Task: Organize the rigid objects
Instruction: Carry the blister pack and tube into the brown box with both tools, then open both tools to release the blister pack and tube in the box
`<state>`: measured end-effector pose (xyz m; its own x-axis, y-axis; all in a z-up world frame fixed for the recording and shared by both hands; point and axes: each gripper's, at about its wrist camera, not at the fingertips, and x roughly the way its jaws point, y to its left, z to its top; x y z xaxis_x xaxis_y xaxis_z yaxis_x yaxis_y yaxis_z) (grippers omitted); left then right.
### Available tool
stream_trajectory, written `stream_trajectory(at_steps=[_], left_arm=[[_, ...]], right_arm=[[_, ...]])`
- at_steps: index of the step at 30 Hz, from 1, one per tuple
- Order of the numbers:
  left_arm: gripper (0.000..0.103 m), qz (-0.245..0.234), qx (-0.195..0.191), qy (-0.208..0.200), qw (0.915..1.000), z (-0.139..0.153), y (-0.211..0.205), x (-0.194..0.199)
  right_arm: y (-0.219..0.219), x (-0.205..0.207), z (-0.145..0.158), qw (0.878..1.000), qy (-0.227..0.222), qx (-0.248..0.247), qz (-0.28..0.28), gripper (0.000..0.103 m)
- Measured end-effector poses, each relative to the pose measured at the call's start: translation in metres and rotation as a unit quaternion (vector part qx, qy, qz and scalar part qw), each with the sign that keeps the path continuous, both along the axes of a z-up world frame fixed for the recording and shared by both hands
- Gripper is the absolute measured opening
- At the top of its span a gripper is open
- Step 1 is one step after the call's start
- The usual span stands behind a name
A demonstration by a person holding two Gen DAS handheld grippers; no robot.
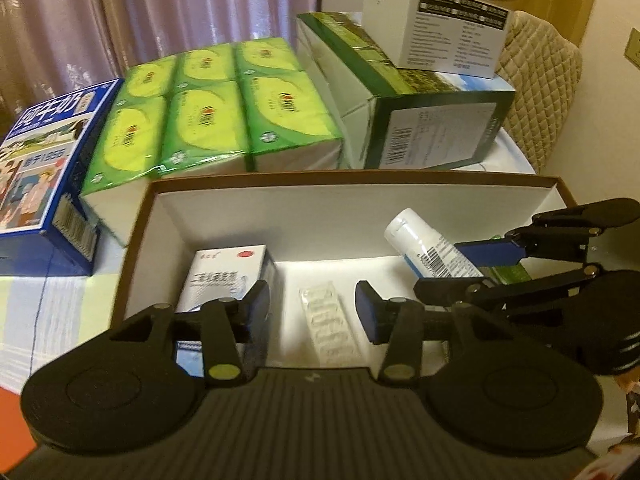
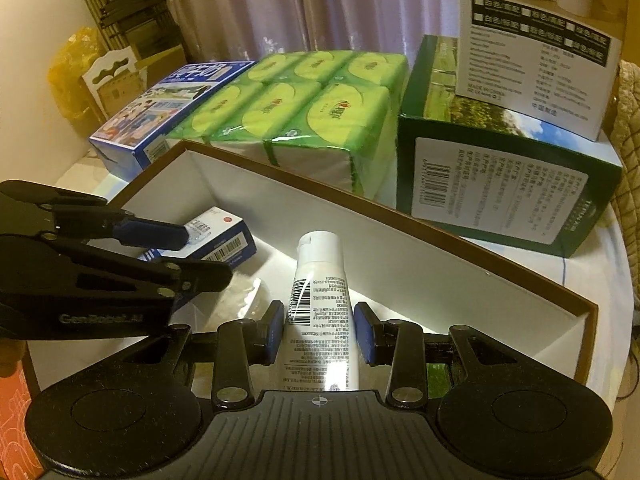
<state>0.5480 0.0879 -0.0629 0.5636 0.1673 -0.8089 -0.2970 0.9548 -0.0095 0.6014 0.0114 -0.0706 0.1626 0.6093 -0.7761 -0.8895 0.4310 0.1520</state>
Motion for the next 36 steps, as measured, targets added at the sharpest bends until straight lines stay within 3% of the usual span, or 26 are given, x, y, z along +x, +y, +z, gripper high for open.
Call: stream_trajectory(at_steps=[5,8,11,20,26,36], left_arm=[[0.055,0.013,0.005,-0.006,0.9999,0.006,0.005,-0.011],[0.056,0.017,0.009,-0.011,0.9998,0.011,0.004,-0.018],[0.064,0.019,0.009,-0.014,0.9997,0.015,0.002,-0.026],[0.069,0.020,0.016,-0.027,0.9993,0.028,-0.012,-0.043],[0.069,0.022,0.017,-0.040,0.9988,0.039,-0.025,-0.054],[0.069,0.019,0.054,-0.073,0.9957,0.060,-0.056,-0.093]], right_arm=[[0.006,-0.003,0.000,1.000,-0.010,0.003,0.000,0.035],[0.005,-0.004,0.003,0.999,-0.024,0.020,-0.004,0.035],[0.001,-0.002,0.007,1.000,-0.015,0.024,-0.011,0.035],[-0.029,-0.008,0.017,1.000,0.004,0.009,-0.023,0.041],[-0.055,-0.026,0.027,0.999,0.008,0.022,-0.034,0.050],[-0.093,-0.065,0.048,0.996,0.005,0.053,-0.067,0.054]])
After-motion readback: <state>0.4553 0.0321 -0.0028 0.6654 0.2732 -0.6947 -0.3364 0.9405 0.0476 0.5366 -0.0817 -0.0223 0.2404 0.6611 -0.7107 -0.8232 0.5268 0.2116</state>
